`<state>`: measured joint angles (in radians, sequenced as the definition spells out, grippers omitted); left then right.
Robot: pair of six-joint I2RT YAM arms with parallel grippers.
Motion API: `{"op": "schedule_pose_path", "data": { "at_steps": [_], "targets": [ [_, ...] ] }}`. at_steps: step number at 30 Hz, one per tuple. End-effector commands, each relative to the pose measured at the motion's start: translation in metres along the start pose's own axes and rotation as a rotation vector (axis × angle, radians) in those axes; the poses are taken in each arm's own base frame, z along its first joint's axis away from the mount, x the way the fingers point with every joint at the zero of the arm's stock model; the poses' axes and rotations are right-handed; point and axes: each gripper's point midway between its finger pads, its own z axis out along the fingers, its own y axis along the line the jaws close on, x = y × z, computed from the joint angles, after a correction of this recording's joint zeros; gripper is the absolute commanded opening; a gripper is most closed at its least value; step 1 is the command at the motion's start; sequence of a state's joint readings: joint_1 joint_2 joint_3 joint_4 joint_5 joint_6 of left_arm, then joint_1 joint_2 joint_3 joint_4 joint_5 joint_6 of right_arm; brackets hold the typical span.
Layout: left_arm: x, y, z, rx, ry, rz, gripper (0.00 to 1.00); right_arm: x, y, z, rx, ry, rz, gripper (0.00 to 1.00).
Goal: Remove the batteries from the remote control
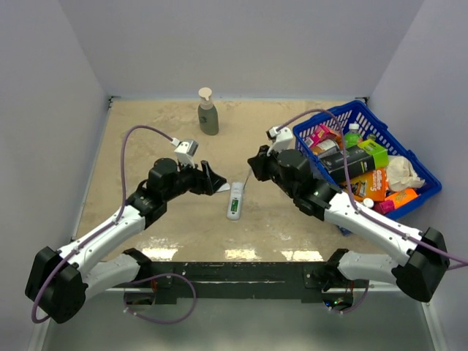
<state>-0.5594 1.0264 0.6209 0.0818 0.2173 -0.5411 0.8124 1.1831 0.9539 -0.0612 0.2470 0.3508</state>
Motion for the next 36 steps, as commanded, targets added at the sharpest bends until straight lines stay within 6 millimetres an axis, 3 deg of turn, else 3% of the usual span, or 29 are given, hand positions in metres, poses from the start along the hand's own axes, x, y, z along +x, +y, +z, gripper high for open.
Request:
{"op": "schedule_pose_path", "data": {
  "at_steps": [1, 3, 4, 6, 8, 14, 23, 31, 36],
  "targets": [
    [-0.003, 0.002, 0.003, -0.022, -0.025, -0.052, 0.77, -0.023, -0.021, -0.005, 0.091, -0.216, 0.13, 0.0],
    [0.004, 0.007, 0.005, -0.035, -0.012, -0.062, 0.78, -0.024, -0.024, -0.008, 0.091, -0.258, 0.174, 0.0],
    [0.006, 0.008, 0.006, -0.036, -0.01, -0.075, 0.79, -0.013, -0.028, -0.009, 0.092, -0.253, 0.178, 0.0],
    [0.013, 0.01, 0.008, -0.029, -0.001, -0.09, 0.79, -0.013, -0.026, -0.009, 0.07, -0.282, 0.212, 0.0],
    [0.016, 0.008, 0.01, -0.017, 0.006, -0.108, 0.79, 0.0, -0.028, -0.006, 0.065, -0.267, 0.233, 0.0],
    [0.046, 0.02, 0.02, -0.025, 0.078, -0.154, 0.79, 0.017, -0.026, -0.003, 0.023, -0.267, 0.253, 0.0],
    [0.082, 0.024, 0.037, 0.02, 0.166, -0.237, 0.73, 0.04, -0.026, 0.005, 0.006, -0.241, 0.289, 0.0],
    [0.097, 0.019, 0.042, 0.094, 0.183, -0.293, 0.61, 0.055, -0.023, 0.013, -0.012, -0.205, 0.297, 0.0],
    [0.103, 0.023, 0.042, 0.084, 0.188, -0.313, 0.6, 0.061, -0.017, 0.016, -0.029, -0.183, 0.295, 0.0]
  ]
}}
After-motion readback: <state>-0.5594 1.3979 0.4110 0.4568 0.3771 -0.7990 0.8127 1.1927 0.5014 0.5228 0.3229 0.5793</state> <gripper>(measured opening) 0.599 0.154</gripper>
